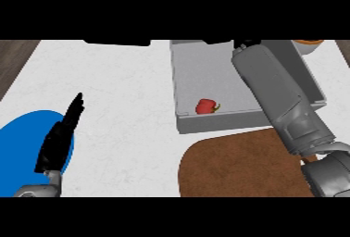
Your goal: Pick the bell pepper from the cutting board and place it in the cardboard box
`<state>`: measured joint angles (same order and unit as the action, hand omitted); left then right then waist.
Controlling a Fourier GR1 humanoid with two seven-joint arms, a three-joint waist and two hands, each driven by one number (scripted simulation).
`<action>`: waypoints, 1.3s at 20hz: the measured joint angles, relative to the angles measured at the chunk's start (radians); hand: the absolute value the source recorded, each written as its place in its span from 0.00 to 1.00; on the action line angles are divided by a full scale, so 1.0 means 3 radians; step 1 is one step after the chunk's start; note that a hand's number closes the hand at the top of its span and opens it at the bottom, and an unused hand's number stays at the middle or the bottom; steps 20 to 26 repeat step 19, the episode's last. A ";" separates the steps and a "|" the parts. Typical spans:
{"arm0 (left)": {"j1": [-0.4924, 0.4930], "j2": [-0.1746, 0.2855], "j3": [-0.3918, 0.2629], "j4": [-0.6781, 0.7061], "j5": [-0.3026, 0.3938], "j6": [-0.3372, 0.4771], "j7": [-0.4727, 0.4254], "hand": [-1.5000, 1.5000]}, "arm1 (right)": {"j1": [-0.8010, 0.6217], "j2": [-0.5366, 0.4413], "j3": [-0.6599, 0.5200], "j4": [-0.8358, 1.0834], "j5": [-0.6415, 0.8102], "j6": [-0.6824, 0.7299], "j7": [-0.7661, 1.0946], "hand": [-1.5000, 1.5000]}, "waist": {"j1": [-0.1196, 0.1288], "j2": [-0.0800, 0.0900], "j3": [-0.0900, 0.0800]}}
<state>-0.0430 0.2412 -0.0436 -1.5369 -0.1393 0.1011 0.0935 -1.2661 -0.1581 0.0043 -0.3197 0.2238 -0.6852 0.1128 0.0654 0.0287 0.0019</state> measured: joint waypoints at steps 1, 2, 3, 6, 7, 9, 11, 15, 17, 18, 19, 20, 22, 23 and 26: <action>0.0003 -0.0013 -0.0009 -0.0016 -0.0007 0.0010 0.0020 0.50 | 0.0028 -0.0029 -0.0093 -0.0057 -0.0084 -0.0011 -0.0105 0.00 | -0.0011 -0.0005 0.0001; 0.0023 -0.0013 -0.0003 -0.0014 -0.0014 0.0019 0.0006 0.50 | 0.0059 -0.0072 -0.0185 -0.0110 -0.0168 0.0009 -0.0204 0.00 | -0.0025 -0.0011 0.0001; 0.0046 -0.0004 0.0004 -0.0040 -0.0015 0.0018 0.0010 0.50 | 0.0099 -0.0065 -0.0268 -0.0160 -0.0241 -0.0035 -0.0295 0.00 | -0.0038 -0.0021 0.0001; 0.0076 -0.0011 0.0015 -0.0040 -0.0021 0.0025 0.0005 0.50 | 0.0174 -0.0204 -0.0502 -0.0247 -0.0428 -0.0044 -0.0495 0.00 | -0.0076 -0.0037 -0.0001; 0.0099 -0.0019 0.0014 -0.0044 -0.0015 0.0021 -0.0003 0.50 | 0.0231 -0.0259 -0.0576 -0.0259 -0.0479 -0.0057 -0.0576 0.00 | -0.0083 -0.0039 -0.0001; 0.0136 -0.0015 0.0038 -0.0084 -0.0014 0.0032 0.0011 0.50 | 0.0350 -0.0357 -0.0682 -0.0317 -0.0558 -0.0062 -0.0684 0.00 | -0.0116 -0.0055 -0.0002; 0.0167 -0.0028 0.0040 -0.0089 -0.0038 0.0055 -0.0003 0.50 | 0.0479 -0.0478 -0.0775 -0.0376 -0.0637 0.0003 -0.0749 0.00 | -0.0150 -0.0069 -0.0003; 0.0229 -0.0007 0.0110 -0.0091 -0.0002 0.0027 -0.0042 0.50 | 0.0767 -0.0749 -0.0934 -0.0568 -0.0801 0.0261 -0.0879 0.00 | -0.0194 -0.0087 -0.0004; 0.0244 -0.0008 0.0119 -0.0078 0.0000 0.0009 -0.0053 0.50 | 0.0925 -0.0901 -0.0989 -0.0666 -0.0872 0.0452 -0.0908 0.00 | -0.0212 -0.0093 -0.0005; 0.0254 0.0005 0.0133 -0.0097 0.0006 -0.0011 -0.0037 0.50 | 0.1009 -0.0947 -0.0987 -0.0744 -0.0889 0.0523 -0.0896 0.00 | -0.0218 -0.0097 -0.0005; 0.0254 0.0006 0.0148 -0.0085 0.0009 -0.0015 -0.0048 0.50 | 0.1093 -0.1019 -0.1014 -0.0778 -0.0924 0.0632 -0.0928 0.00 | -0.0219 -0.0097 -0.0005; 0.0254 0.0006 0.0148 -0.0085 0.0009 -0.0015 -0.0048 0.50 | 0.1093 -0.1019 -0.1014 -0.0778 -0.0924 0.0632 -0.0928 0.00 | -0.0219 -0.0097 -0.0005; 0.0254 0.0006 0.0148 -0.0085 0.0009 -0.0015 -0.0048 0.50 | 0.1093 -0.1019 -0.1014 -0.0778 -0.0924 0.0632 -0.0928 0.00 | -0.0219 -0.0097 -0.0005; 0.0254 0.0006 0.0148 -0.0085 0.0009 -0.0015 -0.0048 0.50 | 0.1093 -0.1019 -0.1014 -0.0778 -0.0924 0.0632 -0.0928 0.00 | -0.0219 -0.0097 -0.0005; 0.0254 0.0006 0.0148 -0.0085 0.0009 -0.0015 -0.0048 0.50 | 0.1093 -0.1019 -0.1014 -0.0778 -0.0924 0.0632 -0.0928 0.00 | -0.0219 -0.0097 -0.0005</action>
